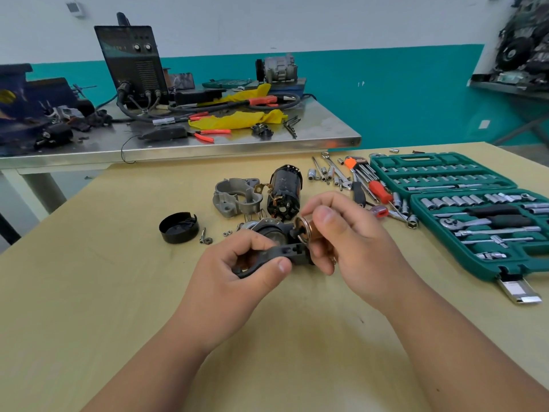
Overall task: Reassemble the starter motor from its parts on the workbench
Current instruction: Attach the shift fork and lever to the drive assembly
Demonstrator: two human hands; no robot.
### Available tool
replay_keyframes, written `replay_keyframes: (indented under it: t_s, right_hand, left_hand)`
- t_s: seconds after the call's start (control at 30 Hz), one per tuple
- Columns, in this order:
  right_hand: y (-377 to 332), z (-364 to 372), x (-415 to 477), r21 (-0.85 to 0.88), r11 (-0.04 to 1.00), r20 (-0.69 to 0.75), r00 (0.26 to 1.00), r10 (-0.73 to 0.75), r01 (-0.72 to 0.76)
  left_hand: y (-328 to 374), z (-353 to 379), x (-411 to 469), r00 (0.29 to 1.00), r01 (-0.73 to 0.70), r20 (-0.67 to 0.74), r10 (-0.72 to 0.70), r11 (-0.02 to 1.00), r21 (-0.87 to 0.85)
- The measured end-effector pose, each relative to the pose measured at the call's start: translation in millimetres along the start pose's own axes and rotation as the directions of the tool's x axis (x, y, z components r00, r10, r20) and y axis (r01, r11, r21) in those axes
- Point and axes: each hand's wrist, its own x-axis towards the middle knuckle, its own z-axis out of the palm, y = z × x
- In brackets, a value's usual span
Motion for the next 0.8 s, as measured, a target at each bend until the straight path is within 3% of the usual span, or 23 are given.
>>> replay_keyframes:
  t_s: [0.37,0.8]
  right_hand:
    - [-0.6,-2.2,0.5,-0.086,0.996,0.054,0.998,0.012,-0.007]
    - [6.5,-4.2,1.1,-0.162,0.986,0.071,0.997,-0.015,0.026]
  left_hand:
    - [5.7,1.1,-2.0,0.988,0.044,-0.154,-0.035,0.997,0.059]
    - [6.9,1.2,-2.2,0.982,0.078,-0.181,-0.055,0.989,0.123]
